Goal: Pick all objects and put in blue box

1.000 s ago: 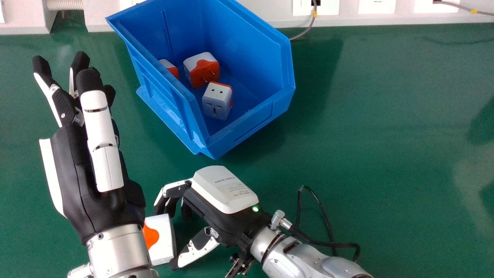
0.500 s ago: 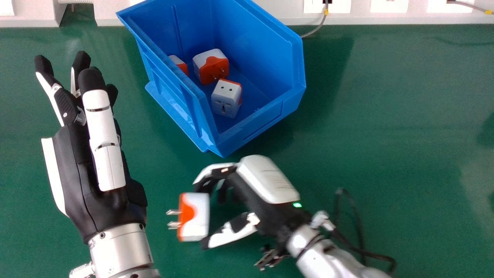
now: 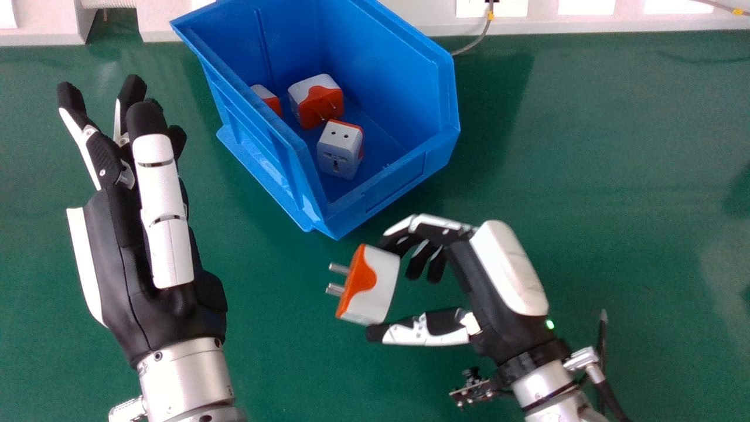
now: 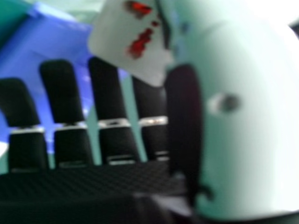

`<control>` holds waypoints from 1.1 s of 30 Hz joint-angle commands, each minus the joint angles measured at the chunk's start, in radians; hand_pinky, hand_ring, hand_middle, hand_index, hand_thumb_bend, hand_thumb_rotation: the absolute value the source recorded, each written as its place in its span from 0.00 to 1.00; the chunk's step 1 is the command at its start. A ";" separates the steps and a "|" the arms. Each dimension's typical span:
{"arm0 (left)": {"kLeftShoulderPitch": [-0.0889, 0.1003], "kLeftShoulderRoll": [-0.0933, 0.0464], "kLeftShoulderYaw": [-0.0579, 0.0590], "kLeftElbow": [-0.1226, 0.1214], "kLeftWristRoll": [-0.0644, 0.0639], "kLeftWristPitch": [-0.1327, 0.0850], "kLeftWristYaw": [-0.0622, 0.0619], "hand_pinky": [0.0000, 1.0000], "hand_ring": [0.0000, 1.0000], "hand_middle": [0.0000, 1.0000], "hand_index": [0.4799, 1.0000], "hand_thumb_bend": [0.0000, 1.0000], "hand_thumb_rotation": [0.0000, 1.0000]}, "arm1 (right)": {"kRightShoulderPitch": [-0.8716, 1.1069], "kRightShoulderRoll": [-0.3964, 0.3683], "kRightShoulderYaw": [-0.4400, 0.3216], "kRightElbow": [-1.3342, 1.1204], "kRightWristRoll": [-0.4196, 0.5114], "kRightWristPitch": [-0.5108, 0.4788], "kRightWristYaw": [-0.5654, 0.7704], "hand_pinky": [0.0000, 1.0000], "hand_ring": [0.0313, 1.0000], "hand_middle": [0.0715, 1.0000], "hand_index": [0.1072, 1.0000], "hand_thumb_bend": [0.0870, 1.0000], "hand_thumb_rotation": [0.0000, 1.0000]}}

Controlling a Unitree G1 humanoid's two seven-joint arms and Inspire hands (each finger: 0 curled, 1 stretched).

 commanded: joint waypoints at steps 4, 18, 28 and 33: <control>0.004 -0.081 -0.011 -0.029 0.010 -0.015 0.003 0.93 0.96 0.95 0.85 0.56 0.76 | 0.028 0.013 -0.037 -0.094 0.012 0.019 0.006 0.31 0.39 0.47 0.47 0.45 0.00; -0.002 -0.083 -0.007 -0.020 0.011 -0.015 0.005 0.92 0.95 0.95 0.84 0.57 0.76 | -0.035 0.017 -0.154 -0.198 0.011 0.050 0.004 0.32 0.38 0.45 0.47 0.45 0.00; -0.017 -0.083 -0.001 -0.010 0.007 -0.018 0.002 0.93 0.95 0.95 0.84 0.56 0.75 | -0.344 0.056 -0.157 0.002 -0.045 0.128 -0.052 0.31 0.38 0.45 0.48 0.45 0.00; -0.024 -0.085 0.004 0.004 0.015 -0.030 0.004 0.93 0.95 0.95 0.85 0.56 0.76 | -0.586 0.099 -0.112 0.363 -0.049 0.134 -0.076 0.31 0.38 0.45 0.47 0.45 0.00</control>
